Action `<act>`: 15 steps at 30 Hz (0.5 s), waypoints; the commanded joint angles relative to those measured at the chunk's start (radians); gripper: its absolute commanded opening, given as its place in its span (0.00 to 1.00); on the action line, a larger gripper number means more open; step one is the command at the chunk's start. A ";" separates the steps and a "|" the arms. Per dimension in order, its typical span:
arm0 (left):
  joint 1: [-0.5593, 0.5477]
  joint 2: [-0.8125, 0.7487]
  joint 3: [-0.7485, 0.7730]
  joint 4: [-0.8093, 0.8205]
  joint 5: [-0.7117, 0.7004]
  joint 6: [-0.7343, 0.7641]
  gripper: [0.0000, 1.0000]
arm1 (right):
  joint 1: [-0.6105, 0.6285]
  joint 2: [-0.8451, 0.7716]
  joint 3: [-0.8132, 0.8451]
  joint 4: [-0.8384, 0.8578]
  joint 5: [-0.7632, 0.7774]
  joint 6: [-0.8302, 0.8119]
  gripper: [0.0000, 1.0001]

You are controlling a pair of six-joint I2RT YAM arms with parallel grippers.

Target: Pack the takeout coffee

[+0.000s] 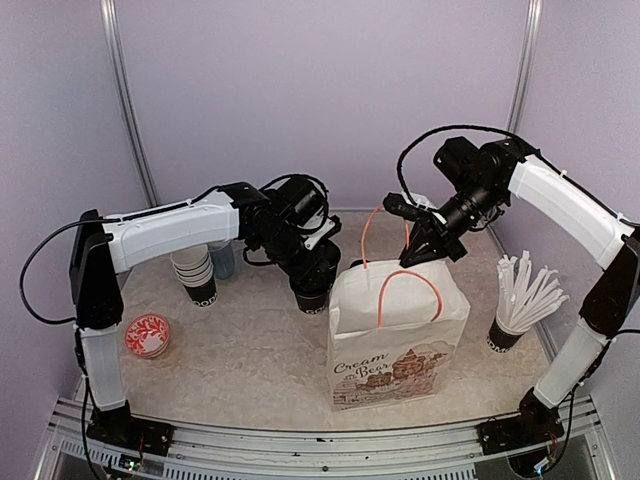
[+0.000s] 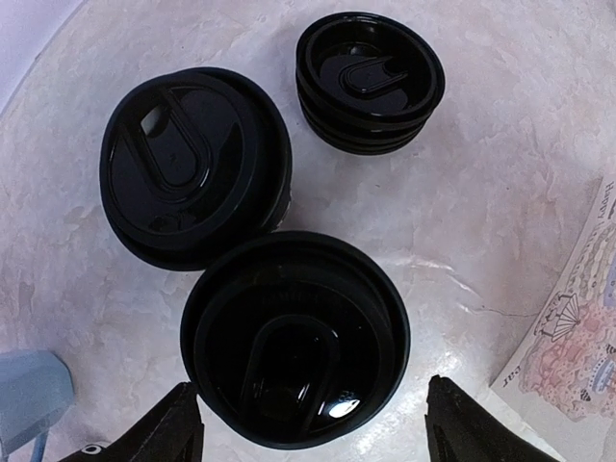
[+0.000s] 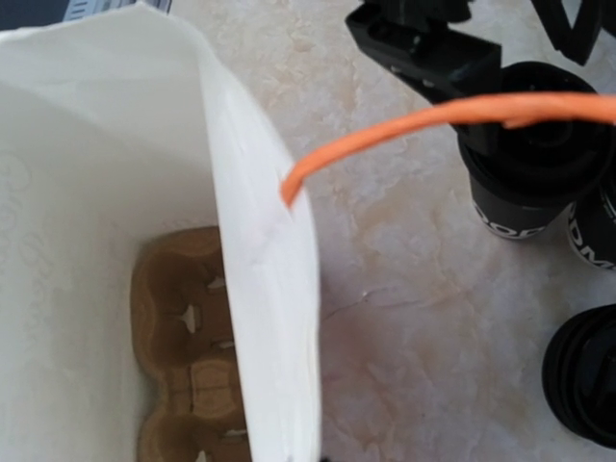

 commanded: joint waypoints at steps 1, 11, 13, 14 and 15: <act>-0.012 0.042 0.054 -0.034 -0.057 0.041 0.79 | -0.006 0.003 -0.012 -0.033 0.024 -0.002 0.00; -0.013 0.098 0.099 -0.050 -0.095 0.048 0.79 | -0.006 0.001 -0.022 -0.033 0.024 0.000 0.00; -0.013 0.105 0.104 -0.054 -0.093 0.048 0.78 | -0.006 0.000 -0.025 -0.033 0.024 0.000 0.00; -0.013 0.110 0.106 -0.058 -0.091 0.048 0.78 | -0.006 0.000 -0.028 -0.034 0.026 0.000 0.00; -0.012 0.114 0.108 -0.059 -0.087 0.048 0.78 | -0.006 0.000 -0.030 -0.033 0.026 0.000 0.00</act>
